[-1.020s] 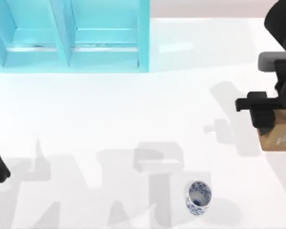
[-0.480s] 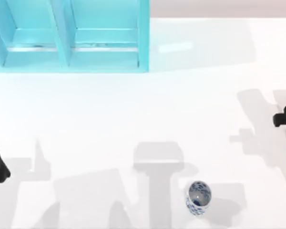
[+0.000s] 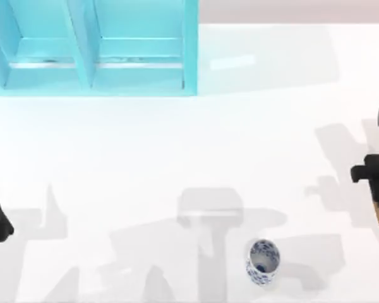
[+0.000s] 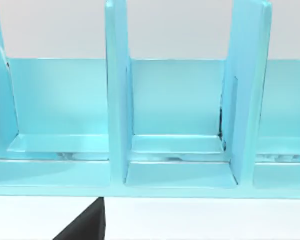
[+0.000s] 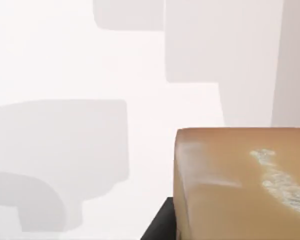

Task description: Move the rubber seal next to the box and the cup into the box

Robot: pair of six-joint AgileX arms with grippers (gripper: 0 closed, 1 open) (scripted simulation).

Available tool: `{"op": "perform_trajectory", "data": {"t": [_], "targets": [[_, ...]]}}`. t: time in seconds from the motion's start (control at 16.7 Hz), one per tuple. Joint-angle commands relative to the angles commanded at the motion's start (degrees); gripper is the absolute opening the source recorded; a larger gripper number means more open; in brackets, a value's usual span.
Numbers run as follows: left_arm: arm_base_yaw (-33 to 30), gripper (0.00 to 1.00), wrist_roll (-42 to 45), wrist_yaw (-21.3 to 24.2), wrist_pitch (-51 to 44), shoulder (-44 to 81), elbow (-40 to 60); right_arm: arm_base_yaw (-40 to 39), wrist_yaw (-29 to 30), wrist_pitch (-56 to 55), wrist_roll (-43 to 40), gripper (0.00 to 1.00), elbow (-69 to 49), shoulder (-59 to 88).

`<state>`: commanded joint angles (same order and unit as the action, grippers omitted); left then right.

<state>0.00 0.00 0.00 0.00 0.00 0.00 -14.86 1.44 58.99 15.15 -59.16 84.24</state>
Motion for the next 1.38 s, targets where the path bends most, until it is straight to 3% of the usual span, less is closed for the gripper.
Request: {"op": "perform_trajectory", "data": {"t": [0.48,1.26,1.38], "targets": [[0.00,1.00,0.00,0.00,0.00,0.00,0.00,0.06,-0.01,-6.12,-0.06,0.00,4.81,1.56],[0.00,1.00,0.00,0.00,0.00,0.00,0.00,0.06,-0.01,-6.12,-0.06,0.98,4.81,1.56],[0.00,1.00,0.00,0.00,0.00,0.00,0.00,0.06,-0.01,-6.12,-0.06,1.00,4.81,1.56]]}}
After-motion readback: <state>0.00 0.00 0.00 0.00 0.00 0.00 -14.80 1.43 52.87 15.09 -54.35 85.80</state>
